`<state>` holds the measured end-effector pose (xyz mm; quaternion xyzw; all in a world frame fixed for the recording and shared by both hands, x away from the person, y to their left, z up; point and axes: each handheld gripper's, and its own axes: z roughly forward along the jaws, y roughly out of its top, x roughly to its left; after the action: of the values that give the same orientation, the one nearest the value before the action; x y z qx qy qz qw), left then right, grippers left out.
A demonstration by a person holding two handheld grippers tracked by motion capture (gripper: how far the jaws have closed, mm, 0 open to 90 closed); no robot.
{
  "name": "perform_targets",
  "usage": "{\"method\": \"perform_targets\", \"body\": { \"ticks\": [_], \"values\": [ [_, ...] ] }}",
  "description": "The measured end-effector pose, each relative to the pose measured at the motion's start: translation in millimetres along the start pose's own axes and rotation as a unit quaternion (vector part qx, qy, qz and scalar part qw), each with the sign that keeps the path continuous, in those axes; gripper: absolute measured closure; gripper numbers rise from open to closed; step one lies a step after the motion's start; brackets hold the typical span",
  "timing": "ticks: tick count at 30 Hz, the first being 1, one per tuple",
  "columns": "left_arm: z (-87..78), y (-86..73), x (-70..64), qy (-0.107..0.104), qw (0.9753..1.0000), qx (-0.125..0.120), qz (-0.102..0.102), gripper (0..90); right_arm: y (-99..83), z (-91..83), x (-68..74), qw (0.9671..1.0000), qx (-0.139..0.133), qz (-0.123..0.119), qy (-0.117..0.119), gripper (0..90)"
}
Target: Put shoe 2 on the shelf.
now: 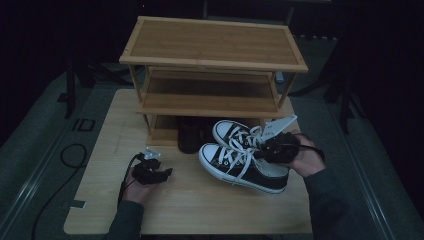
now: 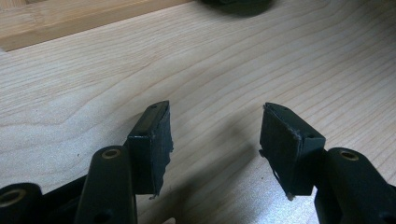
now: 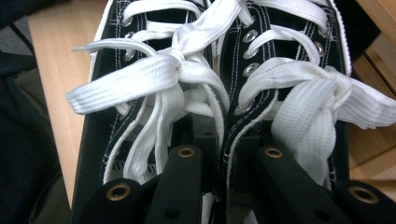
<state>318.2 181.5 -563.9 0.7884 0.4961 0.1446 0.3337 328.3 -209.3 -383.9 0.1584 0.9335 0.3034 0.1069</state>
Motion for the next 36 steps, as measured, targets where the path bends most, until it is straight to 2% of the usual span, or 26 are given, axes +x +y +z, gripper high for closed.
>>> {"method": "perform_targets", "body": {
  "ticks": [8, 19, 29, 36],
  "values": [
    [-0.1, 0.2, 0.4, -0.001, 1.0000, 0.001, 0.001, 44.0, 12.1, -0.2, 3.6, 0.9996, -0.006, -0.021, 0.015, 84.7],
    [0.0, 0.2, 0.2, -0.001, 1.0000, 0.000, 0.002, 44.0, 25.4, -2.6, 6.0, 0.9985, -0.021, -0.038, 0.034, 84.7],
    [0.1, 0.3, -0.1, -0.001, 1.0000, 0.000, 0.001, 44.0, 37.4, -6.6, 7.2, 0.9975, -0.023, -0.055, 0.037, 84.7],
    [0.2, 0.4, -0.2, -0.001, 1.0000, 0.001, 0.002, 44.0, 42.3, -15.1, 8.8, 0.9971, -0.026, -0.066, 0.030, 84.7]
  ]
}}
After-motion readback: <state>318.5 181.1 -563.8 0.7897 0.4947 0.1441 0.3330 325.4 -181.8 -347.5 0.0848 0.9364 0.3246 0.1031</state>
